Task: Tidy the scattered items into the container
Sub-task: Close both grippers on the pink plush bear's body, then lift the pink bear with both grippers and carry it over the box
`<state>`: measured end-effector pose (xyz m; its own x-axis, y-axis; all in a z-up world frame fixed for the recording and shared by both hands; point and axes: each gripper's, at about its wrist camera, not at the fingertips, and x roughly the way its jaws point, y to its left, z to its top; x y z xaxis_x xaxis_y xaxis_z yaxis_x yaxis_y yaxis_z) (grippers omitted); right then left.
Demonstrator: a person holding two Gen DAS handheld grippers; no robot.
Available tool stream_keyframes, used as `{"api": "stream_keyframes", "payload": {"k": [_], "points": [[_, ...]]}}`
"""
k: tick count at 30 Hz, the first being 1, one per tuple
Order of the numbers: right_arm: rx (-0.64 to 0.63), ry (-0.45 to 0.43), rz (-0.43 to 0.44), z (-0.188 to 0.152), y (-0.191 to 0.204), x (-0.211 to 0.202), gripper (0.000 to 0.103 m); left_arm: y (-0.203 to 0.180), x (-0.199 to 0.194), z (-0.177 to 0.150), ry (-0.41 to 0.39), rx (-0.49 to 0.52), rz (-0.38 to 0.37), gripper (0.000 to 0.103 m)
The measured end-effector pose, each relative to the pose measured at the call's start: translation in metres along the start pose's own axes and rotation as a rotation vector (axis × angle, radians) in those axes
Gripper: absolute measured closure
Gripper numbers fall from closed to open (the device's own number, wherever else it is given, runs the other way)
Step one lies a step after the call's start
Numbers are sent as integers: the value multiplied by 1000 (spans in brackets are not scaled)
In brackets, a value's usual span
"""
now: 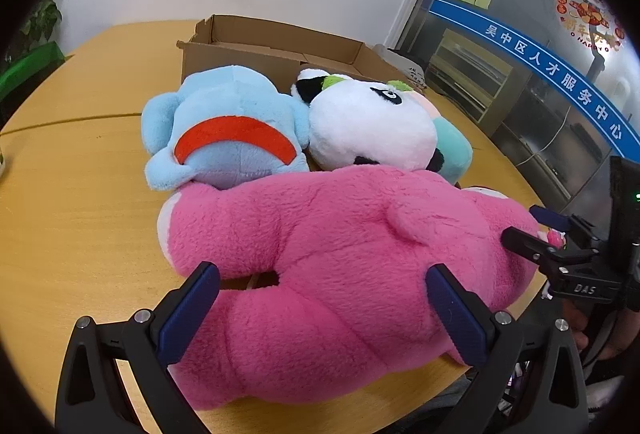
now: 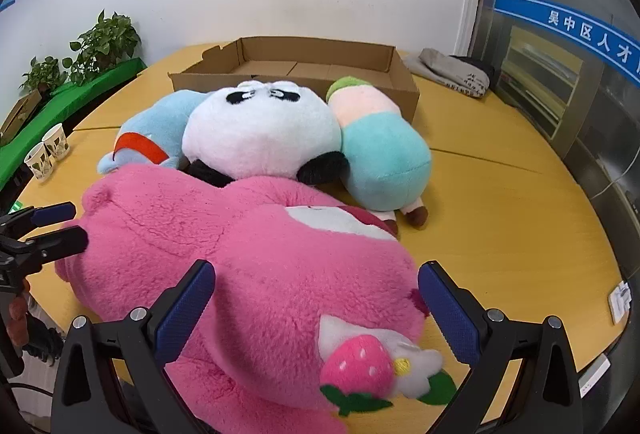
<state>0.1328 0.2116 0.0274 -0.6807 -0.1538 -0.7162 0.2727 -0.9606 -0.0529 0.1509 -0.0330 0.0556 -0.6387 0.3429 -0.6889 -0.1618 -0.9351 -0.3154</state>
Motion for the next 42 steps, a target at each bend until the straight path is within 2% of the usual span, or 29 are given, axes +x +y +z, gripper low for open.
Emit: {"api": "stream_keyframes", "payload": {"k": [2,10,14,18,24,27,29,31,32,33,34,35,36,38,42], "points": [[14,19,20,-1,-1,9,0,5,-1,0,4,3,-16,1],[47,8,76,-2,-14,13,0,31,-6,-15,50,-3,-64,1],[106,21,132,-7,-28,14,0,35,-9,-20,42,-9,-93,1],[83,-1,154,-9,-29,7,0,41,-14,-24,35,-14,-115,1],[172,9,235,-20,-72,5,0,64,-15,-35,51,-85,-133,1],[245,47,322,-27,-92,16,0,74,0,-45,92,-129,-170,1],[267,90,381,-28,-92,28,0,77,10,-49,112,-154,-211,2],[269,118,443,-28,-85,39,0,77,16,-50,125,-158,-217,6],[265,134,463,-28,-81,45,0,78,16,-49,121,-164,-220,13],[264,136,467,-27,-80,47,0,82,14,-49,116,-187,-227,23],[265,134,474,-27,-80,49,0,87,13,-50,111,-210,-235,29],[267,131,481,-26,-80,51,1,92,10,-51,105,-239,-242,43],[268,131,484,-26,-81,51,6,95,6,-52,99,-255,-240,55],[261,119,482,-27,-80,47,14,95,1,-53,103,-251,-231,61],[204,94,453,-28,-69,34,30,83,-2,-53,116,-222,-178,66]]}}
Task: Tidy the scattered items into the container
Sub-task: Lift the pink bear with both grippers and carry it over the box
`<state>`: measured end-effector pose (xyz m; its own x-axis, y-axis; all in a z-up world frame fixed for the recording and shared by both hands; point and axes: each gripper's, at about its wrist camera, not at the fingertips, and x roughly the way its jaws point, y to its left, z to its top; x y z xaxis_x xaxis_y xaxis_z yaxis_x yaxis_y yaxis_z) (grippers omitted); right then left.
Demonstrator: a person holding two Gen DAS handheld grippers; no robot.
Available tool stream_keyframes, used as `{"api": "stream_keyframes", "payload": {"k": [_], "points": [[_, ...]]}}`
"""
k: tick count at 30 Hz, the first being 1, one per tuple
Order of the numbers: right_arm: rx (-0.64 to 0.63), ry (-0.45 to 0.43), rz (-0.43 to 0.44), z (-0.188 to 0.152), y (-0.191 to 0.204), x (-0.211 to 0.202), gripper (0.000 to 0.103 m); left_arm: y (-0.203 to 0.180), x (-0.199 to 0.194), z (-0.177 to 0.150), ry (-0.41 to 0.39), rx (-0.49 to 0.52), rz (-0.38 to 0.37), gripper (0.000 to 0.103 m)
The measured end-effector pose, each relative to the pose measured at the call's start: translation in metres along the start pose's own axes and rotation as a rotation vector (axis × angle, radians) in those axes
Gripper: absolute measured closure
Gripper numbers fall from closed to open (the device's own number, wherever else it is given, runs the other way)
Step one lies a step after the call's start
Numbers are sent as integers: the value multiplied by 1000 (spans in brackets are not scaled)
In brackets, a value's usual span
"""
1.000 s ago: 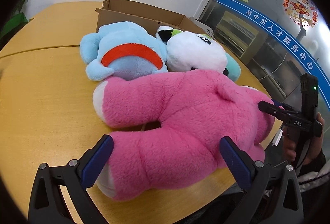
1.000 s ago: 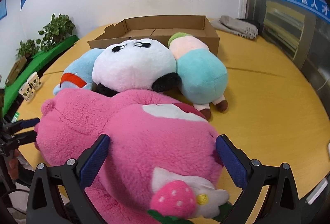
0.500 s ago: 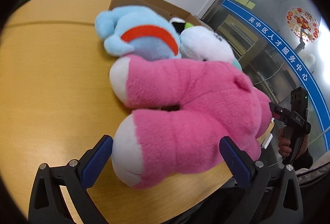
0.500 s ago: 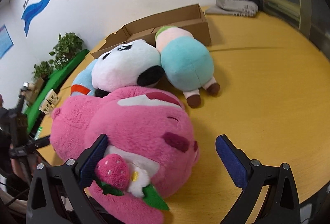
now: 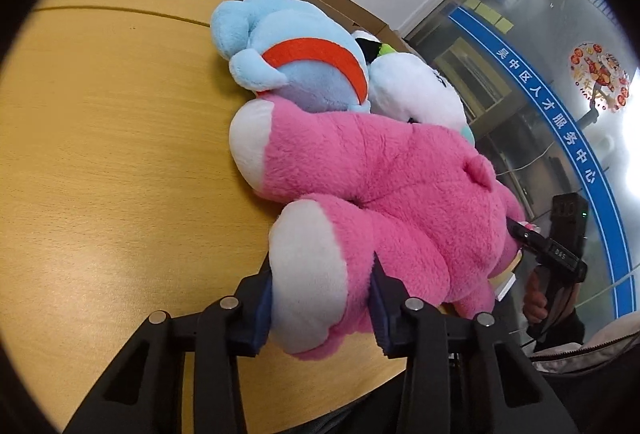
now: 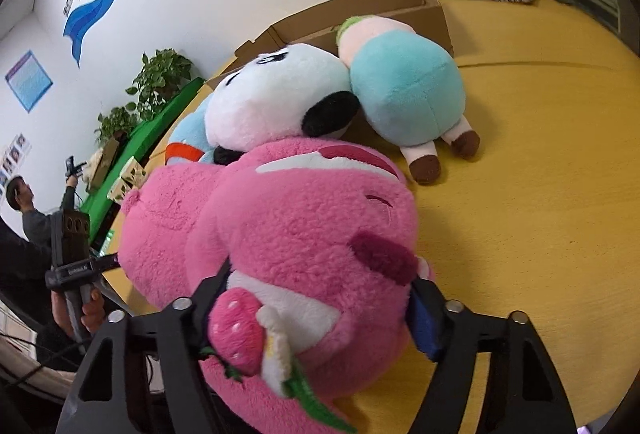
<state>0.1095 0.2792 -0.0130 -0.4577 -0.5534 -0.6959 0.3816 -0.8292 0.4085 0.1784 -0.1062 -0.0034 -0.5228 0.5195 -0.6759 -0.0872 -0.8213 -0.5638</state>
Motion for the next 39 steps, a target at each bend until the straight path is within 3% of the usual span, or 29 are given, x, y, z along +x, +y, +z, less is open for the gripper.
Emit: {"api": "stream_keyframes", "payload": {"k": [4,10,16,22,29,34,39], "points": [[-62,-36,-15,-3,15,-15,37,-6,-8,1,-16,6,-16,69],[-91,-122,-10,3,27,-46,38,-31,-24,12,-56,55,-51,71],[-127,-259,12,35,38,-80,38,-54,-50,50,-150,138,-85,71],[-229,-401,22,100,56,-97,38,-76,-64,133,-254,279,-76,71],[-285,-487,28,231,48,-66,38,-86,-38,276,-297,380,-44,71],[-250,-461,7,343,19,-7,38,-72,30,387,-255,364,3,71],[-192,-340,-42,421,-28,93,38,-23,146,466,-112,288,89,71]]}}
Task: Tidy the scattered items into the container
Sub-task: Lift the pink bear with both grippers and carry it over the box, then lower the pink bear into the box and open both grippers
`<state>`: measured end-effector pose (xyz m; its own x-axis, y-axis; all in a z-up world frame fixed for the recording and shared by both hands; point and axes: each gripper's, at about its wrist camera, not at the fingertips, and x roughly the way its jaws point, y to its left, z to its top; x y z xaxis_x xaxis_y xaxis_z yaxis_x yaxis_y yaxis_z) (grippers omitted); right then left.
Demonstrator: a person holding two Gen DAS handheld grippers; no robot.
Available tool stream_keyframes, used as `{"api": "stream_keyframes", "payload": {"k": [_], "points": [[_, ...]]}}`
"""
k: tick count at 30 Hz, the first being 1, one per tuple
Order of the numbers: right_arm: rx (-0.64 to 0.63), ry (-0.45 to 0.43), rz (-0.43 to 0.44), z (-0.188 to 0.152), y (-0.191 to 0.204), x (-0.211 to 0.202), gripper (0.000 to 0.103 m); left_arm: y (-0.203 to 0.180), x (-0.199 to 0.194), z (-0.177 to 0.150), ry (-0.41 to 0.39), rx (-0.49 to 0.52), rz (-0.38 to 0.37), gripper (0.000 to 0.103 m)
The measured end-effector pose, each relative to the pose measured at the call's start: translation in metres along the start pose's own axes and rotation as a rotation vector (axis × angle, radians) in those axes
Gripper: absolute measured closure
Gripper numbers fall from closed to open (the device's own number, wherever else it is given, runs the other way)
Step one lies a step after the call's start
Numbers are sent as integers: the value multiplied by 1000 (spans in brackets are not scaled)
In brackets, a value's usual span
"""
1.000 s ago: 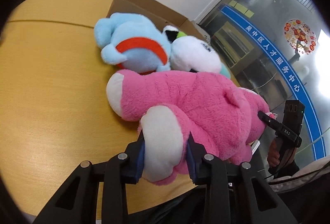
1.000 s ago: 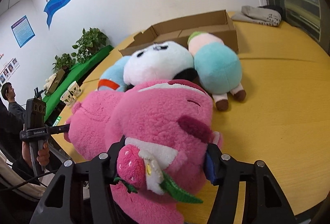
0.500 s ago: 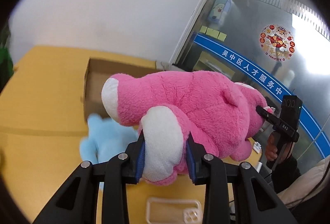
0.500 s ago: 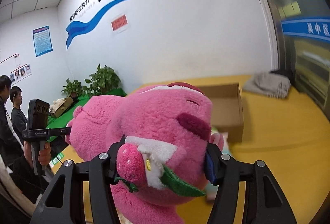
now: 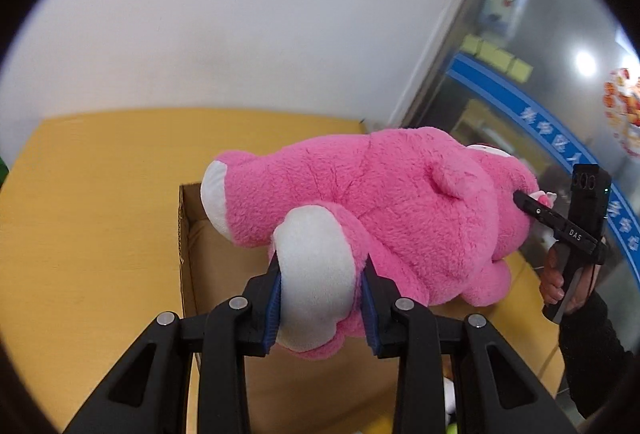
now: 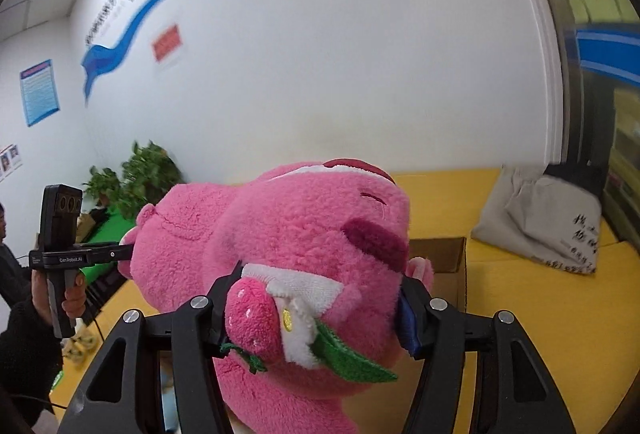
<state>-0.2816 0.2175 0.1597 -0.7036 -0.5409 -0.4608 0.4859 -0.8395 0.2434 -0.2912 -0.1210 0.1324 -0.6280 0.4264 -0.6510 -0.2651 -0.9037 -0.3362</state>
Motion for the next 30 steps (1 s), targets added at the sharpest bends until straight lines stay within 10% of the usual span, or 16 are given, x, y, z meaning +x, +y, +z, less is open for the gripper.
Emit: {"api": "stream_keyframes", "payload": {"k": [9,19,24,30], "points": [[113,324,-117,-57,-74,153,38,45,138,-16,223,-48,118,71],[115,284,-165,-52,-83,145,15,34,126,-32,216,-15,210,63],[58,229,-151,-45,-59,84,7,16,54,-59,162,65,183,63],[-42,405,-72,-95,-25,39,2,-4,34,-121,298,114,160,63]]}}
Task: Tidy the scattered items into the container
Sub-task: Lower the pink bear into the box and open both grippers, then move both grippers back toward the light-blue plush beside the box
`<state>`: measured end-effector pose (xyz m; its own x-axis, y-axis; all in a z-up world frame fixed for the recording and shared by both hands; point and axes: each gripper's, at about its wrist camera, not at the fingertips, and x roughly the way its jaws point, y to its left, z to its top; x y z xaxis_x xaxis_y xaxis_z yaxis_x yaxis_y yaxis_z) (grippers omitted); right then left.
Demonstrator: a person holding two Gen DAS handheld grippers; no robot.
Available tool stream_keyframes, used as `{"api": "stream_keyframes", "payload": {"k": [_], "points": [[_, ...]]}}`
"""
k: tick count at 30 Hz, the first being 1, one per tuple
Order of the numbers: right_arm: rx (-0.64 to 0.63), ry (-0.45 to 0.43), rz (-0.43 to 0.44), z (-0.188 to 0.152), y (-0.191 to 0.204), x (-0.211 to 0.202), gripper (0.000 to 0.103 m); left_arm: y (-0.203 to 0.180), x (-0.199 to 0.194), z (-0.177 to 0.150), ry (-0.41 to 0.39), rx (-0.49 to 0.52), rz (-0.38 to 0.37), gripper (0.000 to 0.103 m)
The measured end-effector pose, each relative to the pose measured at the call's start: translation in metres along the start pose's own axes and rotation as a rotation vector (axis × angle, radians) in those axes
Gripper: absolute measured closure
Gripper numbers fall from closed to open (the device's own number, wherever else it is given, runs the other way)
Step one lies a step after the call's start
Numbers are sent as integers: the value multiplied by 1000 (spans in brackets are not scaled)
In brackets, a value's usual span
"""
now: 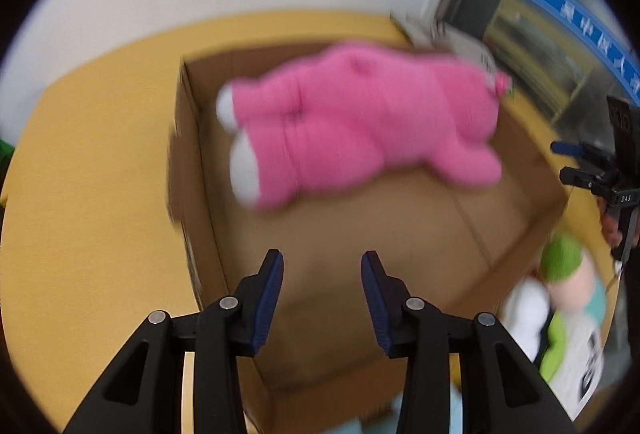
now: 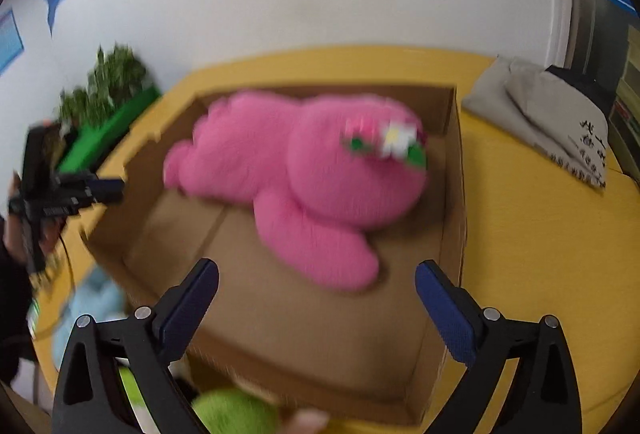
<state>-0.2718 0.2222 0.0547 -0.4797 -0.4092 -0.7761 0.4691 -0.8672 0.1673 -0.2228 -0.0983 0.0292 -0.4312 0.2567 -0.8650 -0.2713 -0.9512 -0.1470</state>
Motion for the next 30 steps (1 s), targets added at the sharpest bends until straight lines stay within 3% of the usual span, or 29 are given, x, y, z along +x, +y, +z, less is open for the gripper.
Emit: {"api": "stream_keyframes", "payload": {"k": [3,6,10,15,17,19,21,22,25,30], "points": [[18,98,-45,-29,1,15,2,-1,8,-21,47,-18,-9,63],[46,128,-47,-48,1,21,5,-8,10,-36,46,-51,-39,64],[73,133,-48,-57,2,18,5,-8,3,-50,12,-94,-38,64],[82,129,-72,-66,4,6,5,-18,-16,-69,-12,-109,25,63],[72,65,-153,-66,14,-18,5,-24,-44,-77,-68,-117,77,63],[46,-57,-192,-63,32,-61,0,-31,-71,-84,-140,-120,120,57],[26,-152,-173,-65,56,-99,0,-43,-108,-98,-234,-139,181,28],[19,-191,-159,-67,69,-115,0,-51,-127,-106,-287,-151,208,21],[-51,-266,-96,-85,129,-149,0,-71,-160,-127,-374,-173,245,20],[-119,-322,-46,-116,215,-152,0,-93,-176,-157,-404,-207,339,20]]}}
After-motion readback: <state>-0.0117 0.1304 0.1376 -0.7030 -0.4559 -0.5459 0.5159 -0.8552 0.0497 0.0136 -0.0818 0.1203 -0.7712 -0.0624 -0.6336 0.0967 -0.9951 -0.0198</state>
